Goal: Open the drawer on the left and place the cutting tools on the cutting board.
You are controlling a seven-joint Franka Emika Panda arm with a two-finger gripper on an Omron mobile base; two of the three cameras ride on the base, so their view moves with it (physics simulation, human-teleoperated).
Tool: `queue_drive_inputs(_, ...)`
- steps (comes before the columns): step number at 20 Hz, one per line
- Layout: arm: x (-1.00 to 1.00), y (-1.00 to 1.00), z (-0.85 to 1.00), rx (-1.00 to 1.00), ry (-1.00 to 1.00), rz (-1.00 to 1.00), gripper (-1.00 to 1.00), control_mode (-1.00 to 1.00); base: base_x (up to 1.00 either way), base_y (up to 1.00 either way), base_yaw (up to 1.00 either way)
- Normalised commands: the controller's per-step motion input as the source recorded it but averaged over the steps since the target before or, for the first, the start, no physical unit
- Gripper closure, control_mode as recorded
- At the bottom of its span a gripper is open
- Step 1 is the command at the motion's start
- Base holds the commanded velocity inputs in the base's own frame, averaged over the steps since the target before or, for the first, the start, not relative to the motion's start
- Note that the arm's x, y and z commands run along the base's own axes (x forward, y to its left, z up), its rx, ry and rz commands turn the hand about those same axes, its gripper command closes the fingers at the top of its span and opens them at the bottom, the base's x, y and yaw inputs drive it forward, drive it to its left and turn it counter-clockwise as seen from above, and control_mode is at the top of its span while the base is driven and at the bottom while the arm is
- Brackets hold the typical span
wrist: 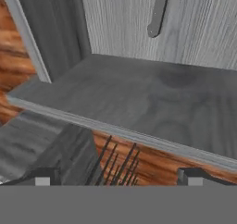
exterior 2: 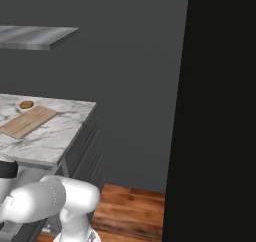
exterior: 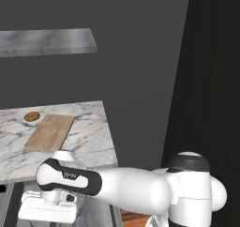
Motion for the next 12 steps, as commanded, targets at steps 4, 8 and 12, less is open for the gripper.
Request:
queue_drive_inputs(4,0.04,0.0,-0.22,-0.45,0.0,0.0,-1.0,-1.0,0.0,0.0,0.0)
queue_drive_inputs(8,0.0,0.0,-0.38,-0.42,0.0,0.0,-1.0,-1.0,0.0,0.0,0.0)
queue_drive_inputs(12,-0.08,-0.03,-0.34,-0.28,0.0,0.0,-1.0,-1.0,0.0,0.0,0.0)
